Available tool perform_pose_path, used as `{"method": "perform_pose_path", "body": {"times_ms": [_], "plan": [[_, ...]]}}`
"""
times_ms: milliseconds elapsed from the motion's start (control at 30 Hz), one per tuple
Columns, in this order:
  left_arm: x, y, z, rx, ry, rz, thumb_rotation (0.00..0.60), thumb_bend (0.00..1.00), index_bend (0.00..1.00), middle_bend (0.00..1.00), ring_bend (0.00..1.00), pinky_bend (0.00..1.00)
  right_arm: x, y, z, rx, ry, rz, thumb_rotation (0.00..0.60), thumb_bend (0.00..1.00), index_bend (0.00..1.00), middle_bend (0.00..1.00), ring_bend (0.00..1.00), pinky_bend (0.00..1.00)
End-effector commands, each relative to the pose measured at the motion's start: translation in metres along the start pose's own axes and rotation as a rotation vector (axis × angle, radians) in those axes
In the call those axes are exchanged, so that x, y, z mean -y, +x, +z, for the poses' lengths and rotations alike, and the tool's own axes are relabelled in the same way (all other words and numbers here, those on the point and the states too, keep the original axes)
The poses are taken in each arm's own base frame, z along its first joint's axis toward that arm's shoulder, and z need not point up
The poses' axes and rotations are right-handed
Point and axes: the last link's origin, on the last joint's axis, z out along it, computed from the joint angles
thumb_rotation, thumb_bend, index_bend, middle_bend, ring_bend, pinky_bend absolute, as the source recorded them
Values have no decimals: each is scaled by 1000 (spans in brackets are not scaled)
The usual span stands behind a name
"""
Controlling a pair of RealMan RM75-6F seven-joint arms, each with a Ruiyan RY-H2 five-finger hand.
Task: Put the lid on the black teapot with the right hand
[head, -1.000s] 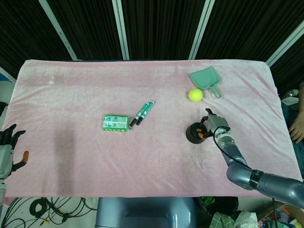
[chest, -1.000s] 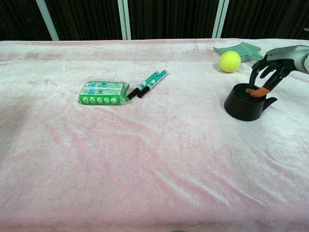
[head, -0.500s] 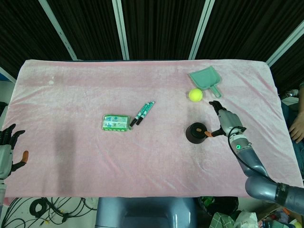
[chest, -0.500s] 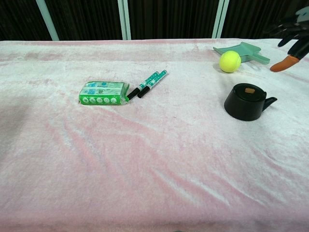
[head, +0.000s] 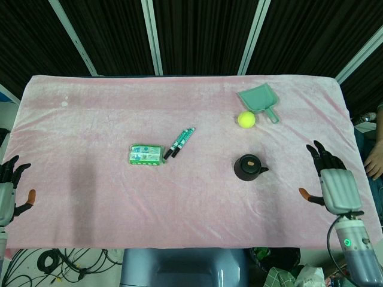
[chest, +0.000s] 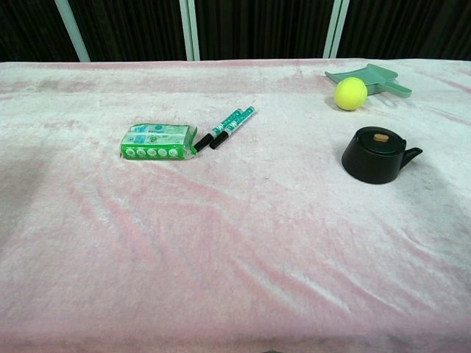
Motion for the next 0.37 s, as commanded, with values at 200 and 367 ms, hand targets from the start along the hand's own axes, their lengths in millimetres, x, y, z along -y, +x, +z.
{"method": "perform_pose_path", "body": {"times_ms": [200,367], "plan": [[0,3,-1,-10,-2,-28,600,444,172,0,0,0,-19,-49,-54,-8,-26,-156,600,94,65,0,97,180],[0,4,-1,-10,-8,-39,600,443,172,0,0,0,-23,-67,-62,-9,-37,-159,600,94,65,0,97,180]]}}
